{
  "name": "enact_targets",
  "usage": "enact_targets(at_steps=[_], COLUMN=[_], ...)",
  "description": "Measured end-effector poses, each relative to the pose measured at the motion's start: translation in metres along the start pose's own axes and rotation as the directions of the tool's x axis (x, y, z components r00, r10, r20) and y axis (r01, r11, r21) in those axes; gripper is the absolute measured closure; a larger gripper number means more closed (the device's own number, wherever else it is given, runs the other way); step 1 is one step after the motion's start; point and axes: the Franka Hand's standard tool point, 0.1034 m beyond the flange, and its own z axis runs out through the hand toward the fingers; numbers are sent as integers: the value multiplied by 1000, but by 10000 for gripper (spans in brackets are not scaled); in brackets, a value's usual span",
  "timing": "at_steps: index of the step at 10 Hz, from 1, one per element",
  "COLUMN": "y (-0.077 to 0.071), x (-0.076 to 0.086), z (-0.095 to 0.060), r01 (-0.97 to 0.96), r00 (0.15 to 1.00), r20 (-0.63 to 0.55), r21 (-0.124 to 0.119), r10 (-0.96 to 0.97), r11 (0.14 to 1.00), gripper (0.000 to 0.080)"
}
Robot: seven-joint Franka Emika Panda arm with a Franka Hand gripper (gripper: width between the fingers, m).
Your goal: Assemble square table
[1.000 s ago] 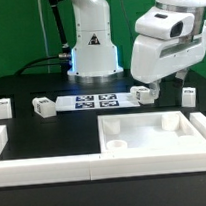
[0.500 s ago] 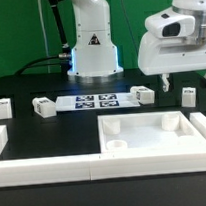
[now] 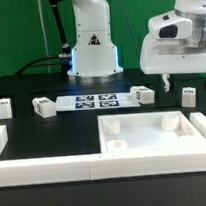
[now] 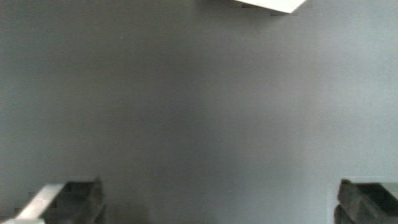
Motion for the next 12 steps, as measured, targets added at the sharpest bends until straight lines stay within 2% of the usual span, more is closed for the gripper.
enact_targets(at_steps=[2, 3, 6, 7, 8, 9, 10, 12], y=[-5, -6, -1, 2, -2, -9, -14, -15], x=[-12, -16, -14, -20, -29, -38, -45, -45], z=[6, 9, 11, 13, 24, 32, 32, 36], r01=[-45, -76, -75, -79, -162, -188, -169, -181], r00=[996, 986, 951, 927, 876, 836, 805, 768], r20=[82, 150, 303, 370, 467, 531, 580, 628], r21=[51, 68, 53, 45, 54, 36, 26, 27], r10=[41, 65, 55, 56, 118, 140, 123, 124], r11=[998, 995, 996, 996, 985, 982, 985, 983], gripper=[151, 151, 151, 151, 151, 151, 151, 151])
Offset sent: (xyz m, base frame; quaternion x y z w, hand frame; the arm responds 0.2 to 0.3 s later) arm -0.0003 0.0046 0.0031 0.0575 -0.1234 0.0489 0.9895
